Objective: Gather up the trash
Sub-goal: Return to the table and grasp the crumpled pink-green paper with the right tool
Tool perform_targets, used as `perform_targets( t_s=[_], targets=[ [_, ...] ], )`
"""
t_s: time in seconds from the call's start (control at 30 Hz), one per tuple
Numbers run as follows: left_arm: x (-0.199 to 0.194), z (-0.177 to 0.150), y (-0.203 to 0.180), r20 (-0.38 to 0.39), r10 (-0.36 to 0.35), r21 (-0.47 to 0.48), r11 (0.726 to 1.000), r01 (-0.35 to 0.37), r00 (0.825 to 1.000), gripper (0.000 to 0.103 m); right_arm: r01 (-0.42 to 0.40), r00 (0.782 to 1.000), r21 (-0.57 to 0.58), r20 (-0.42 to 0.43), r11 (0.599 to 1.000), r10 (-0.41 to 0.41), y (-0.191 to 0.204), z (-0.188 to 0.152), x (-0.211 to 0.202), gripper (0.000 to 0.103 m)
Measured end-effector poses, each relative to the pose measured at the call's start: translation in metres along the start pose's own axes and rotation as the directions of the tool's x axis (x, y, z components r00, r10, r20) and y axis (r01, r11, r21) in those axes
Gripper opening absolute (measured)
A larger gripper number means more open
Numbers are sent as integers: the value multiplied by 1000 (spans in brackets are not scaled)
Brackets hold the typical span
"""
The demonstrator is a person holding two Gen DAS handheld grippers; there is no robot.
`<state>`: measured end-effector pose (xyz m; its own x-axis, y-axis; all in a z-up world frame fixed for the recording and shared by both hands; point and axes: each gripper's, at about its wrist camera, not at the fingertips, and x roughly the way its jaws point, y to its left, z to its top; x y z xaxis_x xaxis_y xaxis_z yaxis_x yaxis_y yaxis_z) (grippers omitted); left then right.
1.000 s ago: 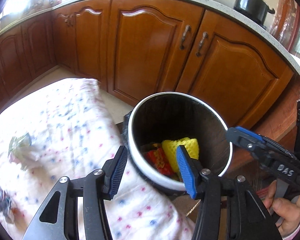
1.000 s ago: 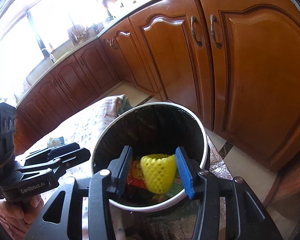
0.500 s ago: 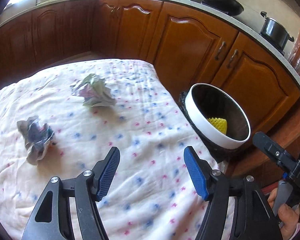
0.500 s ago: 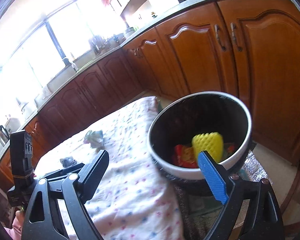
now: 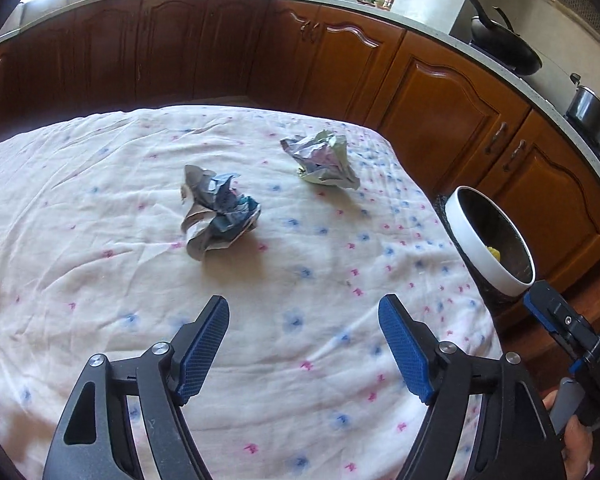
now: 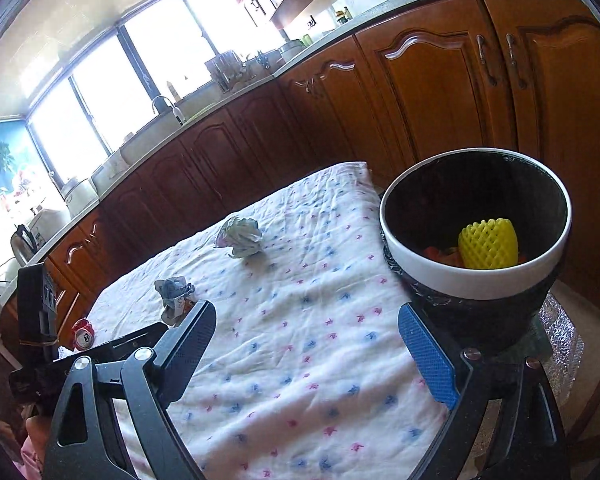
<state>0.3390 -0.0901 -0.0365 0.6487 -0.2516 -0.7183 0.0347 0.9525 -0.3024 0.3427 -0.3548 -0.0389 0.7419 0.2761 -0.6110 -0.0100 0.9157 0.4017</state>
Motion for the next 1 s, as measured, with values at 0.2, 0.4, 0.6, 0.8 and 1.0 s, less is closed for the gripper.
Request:
perform_targets(
  t_s=[0.2,0.4,0.6,0.8,1.0],
  targets=[
    [-18,-9,7,54,64,11,998,-64,997,78,-38,998,-71,-55,997,34,22,-8,6,94],
    [-26,-19,23,47,77,-15,997,-76,996,86,-75,994,-119,-82,990,65,38,-12,12,103],
    [-26,-12,36,29,100,-36,994,-99,995,90,-47,993,-146,-116,988,30,50,-11,31,103],
    [-12,2,40,28,153,-45,987,-152,988,95,-77,989,-113,-134,991,62,51,-5,54,103],
    [-1,13,37,39,157,-32,987,-155,987,95,-98,985,-98,-152,990,82,54,8,74,103]
  ],
)
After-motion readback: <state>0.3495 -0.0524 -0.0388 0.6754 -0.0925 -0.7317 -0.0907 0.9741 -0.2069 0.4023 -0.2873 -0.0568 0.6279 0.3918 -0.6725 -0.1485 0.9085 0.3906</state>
